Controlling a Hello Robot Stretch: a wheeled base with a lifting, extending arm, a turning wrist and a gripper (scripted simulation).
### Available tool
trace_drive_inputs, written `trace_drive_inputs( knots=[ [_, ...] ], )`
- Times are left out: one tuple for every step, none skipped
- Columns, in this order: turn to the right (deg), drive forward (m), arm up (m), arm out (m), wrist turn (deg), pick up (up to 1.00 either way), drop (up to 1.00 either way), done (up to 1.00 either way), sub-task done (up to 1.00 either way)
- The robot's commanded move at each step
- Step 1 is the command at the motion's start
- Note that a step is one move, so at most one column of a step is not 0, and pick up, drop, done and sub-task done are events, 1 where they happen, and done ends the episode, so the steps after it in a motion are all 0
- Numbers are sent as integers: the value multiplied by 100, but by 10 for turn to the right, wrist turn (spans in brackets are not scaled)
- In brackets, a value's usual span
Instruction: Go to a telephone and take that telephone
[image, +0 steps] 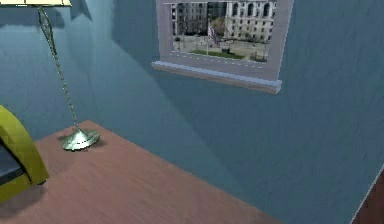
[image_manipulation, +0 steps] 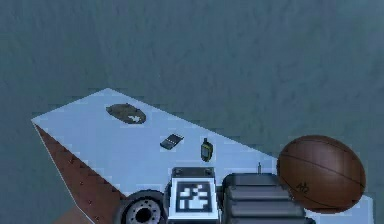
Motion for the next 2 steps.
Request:
trace_drive_inputs(
  knots=[
    [0, 0, 0, 38, 0, 0, 0, 0, 0],
    [0, 0, 0, 0, 450, 0, 0, 0, 0]
  ],
)
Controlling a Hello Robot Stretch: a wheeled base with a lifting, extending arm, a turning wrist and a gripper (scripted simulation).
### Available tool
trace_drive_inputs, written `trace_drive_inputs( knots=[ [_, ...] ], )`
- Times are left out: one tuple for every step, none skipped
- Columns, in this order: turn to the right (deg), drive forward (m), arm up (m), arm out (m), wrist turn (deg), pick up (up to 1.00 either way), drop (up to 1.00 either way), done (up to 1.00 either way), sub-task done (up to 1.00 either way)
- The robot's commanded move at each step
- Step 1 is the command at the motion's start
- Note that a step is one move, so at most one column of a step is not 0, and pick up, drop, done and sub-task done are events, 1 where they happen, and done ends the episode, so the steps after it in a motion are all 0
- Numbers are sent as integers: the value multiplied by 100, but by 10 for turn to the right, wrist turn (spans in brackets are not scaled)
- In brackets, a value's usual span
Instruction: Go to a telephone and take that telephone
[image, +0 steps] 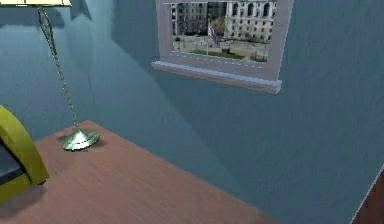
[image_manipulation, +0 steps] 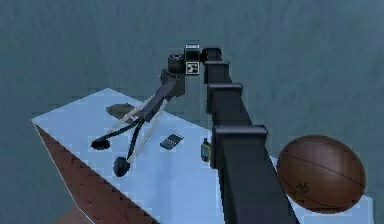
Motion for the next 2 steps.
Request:
trace_drive_inputs(
  knots=[
    [0, 0, 0, 0, 450, 0, 0, 0, 0],
    [0, 0, 0, 0, 450, 0, 0, 0, 0]
  ],
)
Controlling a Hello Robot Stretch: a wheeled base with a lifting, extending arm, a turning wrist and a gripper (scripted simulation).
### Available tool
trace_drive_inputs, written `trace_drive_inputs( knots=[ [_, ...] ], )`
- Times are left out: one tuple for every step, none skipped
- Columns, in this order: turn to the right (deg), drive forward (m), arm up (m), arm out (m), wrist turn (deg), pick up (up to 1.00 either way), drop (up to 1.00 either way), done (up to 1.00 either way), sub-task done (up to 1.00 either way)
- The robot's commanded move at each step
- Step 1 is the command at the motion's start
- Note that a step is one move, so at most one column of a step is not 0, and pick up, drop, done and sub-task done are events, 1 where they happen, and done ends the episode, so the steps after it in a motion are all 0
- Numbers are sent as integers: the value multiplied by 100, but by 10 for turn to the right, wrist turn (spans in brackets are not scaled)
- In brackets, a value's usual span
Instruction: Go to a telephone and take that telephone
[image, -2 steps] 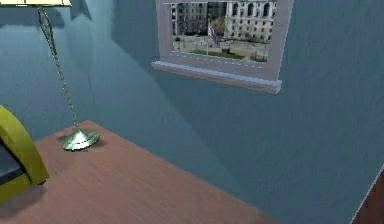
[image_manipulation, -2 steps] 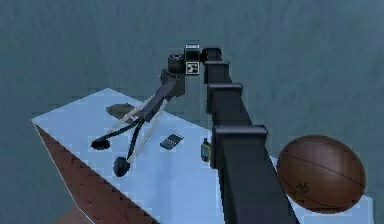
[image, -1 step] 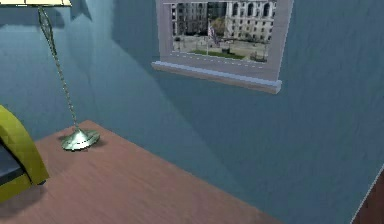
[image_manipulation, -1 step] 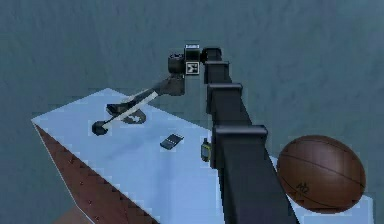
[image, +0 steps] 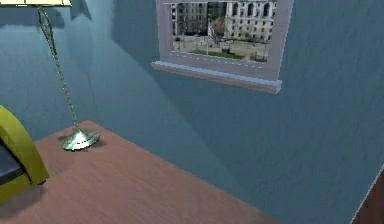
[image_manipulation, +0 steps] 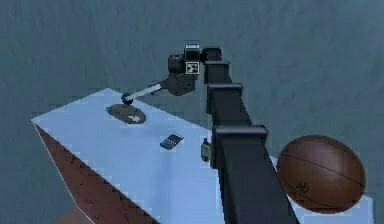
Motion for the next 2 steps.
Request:
trace_drive_inputs(
  knots=[
    [0, 0, 0, 0, 240, 0, 0, 0, 0],
    [0, 0, -28, 0, 0, 0, 0, 0, 0]
  ],
)
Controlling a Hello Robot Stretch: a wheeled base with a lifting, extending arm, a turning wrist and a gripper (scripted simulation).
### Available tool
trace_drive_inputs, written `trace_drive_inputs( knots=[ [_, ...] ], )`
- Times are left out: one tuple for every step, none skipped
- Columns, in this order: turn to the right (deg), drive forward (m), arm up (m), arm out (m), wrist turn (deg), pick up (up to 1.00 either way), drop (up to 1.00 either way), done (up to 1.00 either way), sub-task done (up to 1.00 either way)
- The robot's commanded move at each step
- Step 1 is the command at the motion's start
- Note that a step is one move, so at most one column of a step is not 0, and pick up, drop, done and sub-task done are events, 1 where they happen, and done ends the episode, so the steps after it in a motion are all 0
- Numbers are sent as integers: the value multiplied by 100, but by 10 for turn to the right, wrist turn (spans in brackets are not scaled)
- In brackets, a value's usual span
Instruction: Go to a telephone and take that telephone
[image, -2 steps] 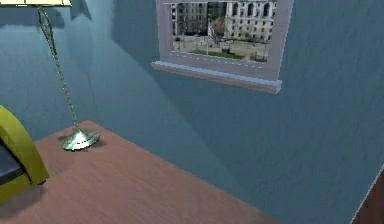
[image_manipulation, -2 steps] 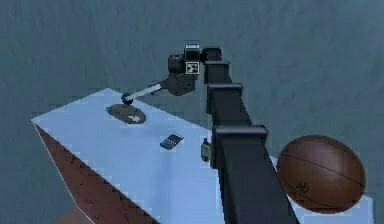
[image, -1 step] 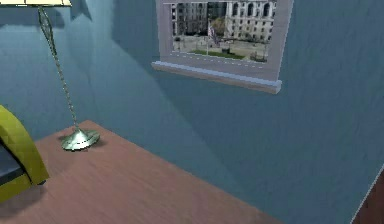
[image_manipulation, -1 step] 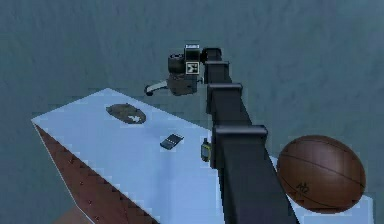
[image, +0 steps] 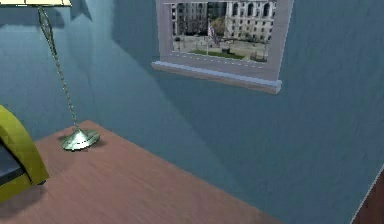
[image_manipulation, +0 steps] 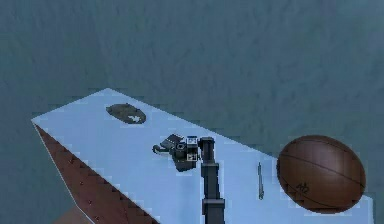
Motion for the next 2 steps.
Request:
trace_drive_inputs(
  knots=[
    [0, 0, 0, 0, 0, 100, 0, 0, 0],
    [0, 0, 10, 0, 0, 0, 0, 0, 0]
  ],
)
